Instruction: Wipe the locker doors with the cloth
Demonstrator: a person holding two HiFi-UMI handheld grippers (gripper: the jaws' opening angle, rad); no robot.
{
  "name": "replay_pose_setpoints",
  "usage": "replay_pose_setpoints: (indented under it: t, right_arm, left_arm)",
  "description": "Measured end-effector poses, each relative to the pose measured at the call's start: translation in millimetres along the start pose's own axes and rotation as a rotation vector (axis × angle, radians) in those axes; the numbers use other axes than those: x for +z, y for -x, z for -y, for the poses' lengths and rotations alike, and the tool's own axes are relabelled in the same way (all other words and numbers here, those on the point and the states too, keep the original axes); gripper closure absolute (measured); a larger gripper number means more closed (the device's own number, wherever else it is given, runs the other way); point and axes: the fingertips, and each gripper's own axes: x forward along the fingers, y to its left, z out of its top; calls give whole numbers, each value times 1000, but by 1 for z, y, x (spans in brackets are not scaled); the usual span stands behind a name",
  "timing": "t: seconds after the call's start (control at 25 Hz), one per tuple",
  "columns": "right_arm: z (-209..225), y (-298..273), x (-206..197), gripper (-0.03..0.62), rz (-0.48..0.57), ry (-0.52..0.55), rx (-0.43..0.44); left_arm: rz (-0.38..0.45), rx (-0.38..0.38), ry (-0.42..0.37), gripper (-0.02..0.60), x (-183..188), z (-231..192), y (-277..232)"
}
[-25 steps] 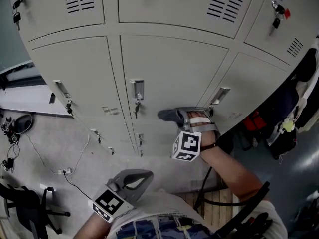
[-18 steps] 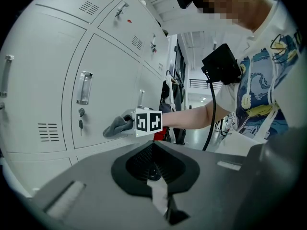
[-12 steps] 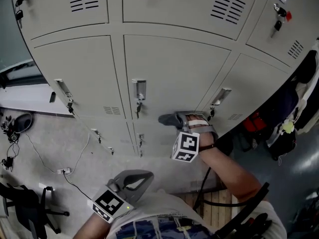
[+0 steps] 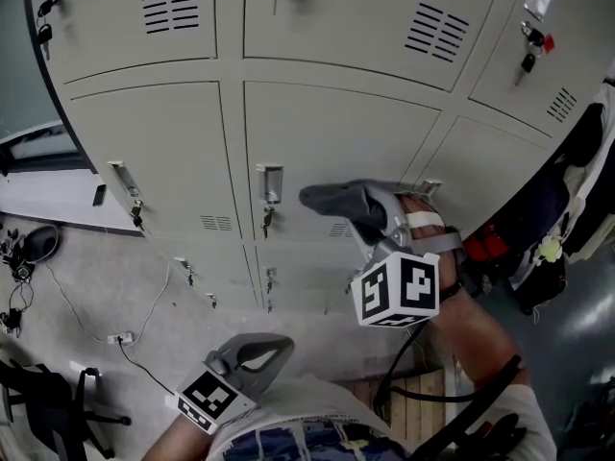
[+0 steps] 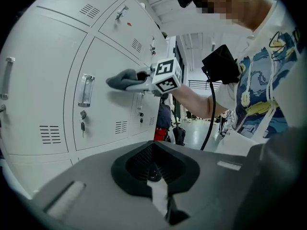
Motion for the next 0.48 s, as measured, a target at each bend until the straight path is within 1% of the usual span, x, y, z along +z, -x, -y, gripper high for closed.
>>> replay_pose_setpoints:
  t: [0.16, 0.28, 0.36, 0.48]
  right_arm:
    - [68, 25, 18, 447, 39, -2, -153]
    - [109, 31, 24, 447, 48, 4, -249]
    - [125, 30, 25, 447, 49, 4, -288]
    - [127, 20, 22, 447, 34, 11, -293]
  left_arm:
    - [-4, -4, -5, 578, 0, 0, 1]
    - [-7, -8, -9, 578, 0, 2, 1]
    - [-4, -8, -11, 578, 0, 2, 2]
    - [-2, -4, -11, 578, 1, 2, 3]
